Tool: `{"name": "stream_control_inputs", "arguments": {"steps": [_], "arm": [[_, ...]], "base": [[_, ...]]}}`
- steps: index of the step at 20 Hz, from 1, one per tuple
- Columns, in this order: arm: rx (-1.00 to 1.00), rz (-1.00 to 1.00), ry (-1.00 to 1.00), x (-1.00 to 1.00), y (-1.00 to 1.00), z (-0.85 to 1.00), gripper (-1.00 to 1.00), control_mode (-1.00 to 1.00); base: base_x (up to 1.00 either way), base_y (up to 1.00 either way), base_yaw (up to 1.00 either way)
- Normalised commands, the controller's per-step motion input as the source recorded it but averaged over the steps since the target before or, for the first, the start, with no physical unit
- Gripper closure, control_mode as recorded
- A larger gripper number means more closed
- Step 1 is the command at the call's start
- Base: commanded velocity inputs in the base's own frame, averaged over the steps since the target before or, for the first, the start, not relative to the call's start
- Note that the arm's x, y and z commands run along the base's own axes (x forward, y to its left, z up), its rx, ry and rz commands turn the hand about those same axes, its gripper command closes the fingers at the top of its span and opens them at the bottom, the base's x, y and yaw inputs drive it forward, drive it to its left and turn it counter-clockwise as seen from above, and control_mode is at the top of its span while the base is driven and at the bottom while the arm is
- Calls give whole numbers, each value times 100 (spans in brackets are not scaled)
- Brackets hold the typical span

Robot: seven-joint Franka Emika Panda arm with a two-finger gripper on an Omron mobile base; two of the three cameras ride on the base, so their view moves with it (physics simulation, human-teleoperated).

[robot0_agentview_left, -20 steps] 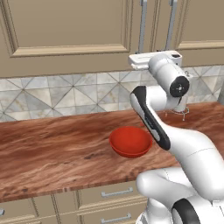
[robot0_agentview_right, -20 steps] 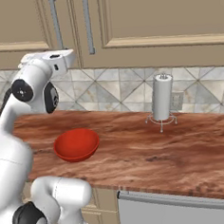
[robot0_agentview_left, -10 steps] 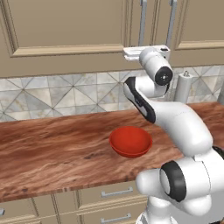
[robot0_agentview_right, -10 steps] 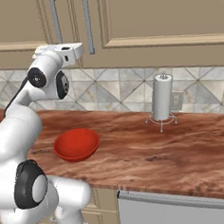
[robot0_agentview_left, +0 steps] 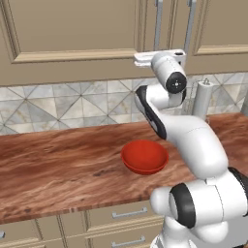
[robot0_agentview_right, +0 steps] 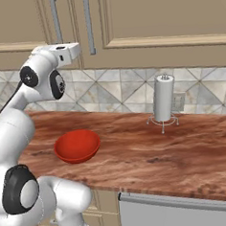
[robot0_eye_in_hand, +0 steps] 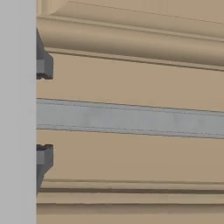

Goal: Open the cabinet. Pick the apple and peach from the cabinet and place them into the bowl. Then close the cabinet.

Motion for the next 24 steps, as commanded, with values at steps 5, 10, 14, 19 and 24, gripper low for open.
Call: {"name": "stream_control_inputs", "arguments": {"steps": [5,10,14,19,24], "arm": [[0,0,0,0,0,0,100,-100],[2,0,-7,-10,28,34,100,-100],[5,0,-10,-49,62,82,100,-100],[9,0,-3,-57,89,78,100,-100],[9,0,0,-73,100,87,100,-100]], "base": [[0,0,0],[0,0,0],[0,0,0],[0,0,0],[0,0,0]]}}
